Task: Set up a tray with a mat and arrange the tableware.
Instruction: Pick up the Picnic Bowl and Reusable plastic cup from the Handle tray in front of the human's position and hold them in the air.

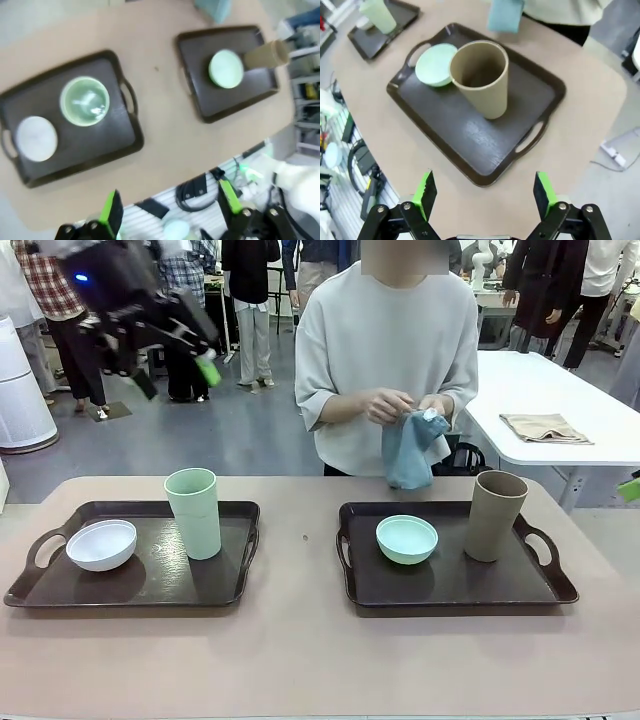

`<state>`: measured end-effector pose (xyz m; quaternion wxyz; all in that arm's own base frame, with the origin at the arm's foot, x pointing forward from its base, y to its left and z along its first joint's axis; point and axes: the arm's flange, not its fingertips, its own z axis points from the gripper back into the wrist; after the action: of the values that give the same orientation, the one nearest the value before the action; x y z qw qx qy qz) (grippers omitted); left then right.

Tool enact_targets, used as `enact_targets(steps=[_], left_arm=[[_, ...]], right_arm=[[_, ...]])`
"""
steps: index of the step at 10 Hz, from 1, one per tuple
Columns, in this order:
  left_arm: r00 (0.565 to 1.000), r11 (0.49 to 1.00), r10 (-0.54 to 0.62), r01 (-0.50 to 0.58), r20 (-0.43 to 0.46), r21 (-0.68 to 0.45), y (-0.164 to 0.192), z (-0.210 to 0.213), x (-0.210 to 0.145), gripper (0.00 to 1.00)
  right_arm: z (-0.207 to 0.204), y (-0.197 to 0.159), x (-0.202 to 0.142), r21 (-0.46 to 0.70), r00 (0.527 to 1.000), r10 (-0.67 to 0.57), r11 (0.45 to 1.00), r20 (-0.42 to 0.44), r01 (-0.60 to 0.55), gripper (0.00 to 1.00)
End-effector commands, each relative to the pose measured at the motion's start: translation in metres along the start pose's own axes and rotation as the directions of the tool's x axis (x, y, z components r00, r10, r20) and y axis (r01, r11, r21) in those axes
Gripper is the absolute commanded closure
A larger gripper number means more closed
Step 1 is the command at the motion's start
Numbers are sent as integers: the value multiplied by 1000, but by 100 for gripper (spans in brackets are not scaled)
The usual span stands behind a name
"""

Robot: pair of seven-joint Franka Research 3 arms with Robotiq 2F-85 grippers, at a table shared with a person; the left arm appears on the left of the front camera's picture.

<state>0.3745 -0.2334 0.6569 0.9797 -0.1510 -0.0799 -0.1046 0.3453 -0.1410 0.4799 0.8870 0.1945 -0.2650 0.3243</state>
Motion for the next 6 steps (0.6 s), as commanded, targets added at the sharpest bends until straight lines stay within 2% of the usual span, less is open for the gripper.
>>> enact_targets(steps=[1,2,3,4,6], left_arm=[[999,1000,27,-26,-27,13,-31,-13,23,0],[999,999,33,-34,-18,-42,-37,-25,28,0],[1000,1000,3,-3,-17,4,-19,-13,8,0],[1000,1000,3,-3,-17,4,-19,-13,8,0],[1000,1000,3,-3,-17,4,-19,-13,8,0]], right_arm=[[-12,-7,-2,63,999,18,998,-48,-15,0],[-16,-8,-3,85,999,15,996,-49,-11,0],[-14,-8,-4,91,998,-60,994,-13,61,0],[-17,-1,-2,52,999,5,999,-39,-3,0],[-17,-1,-2,52,999,5,999,-39,-3,0]])
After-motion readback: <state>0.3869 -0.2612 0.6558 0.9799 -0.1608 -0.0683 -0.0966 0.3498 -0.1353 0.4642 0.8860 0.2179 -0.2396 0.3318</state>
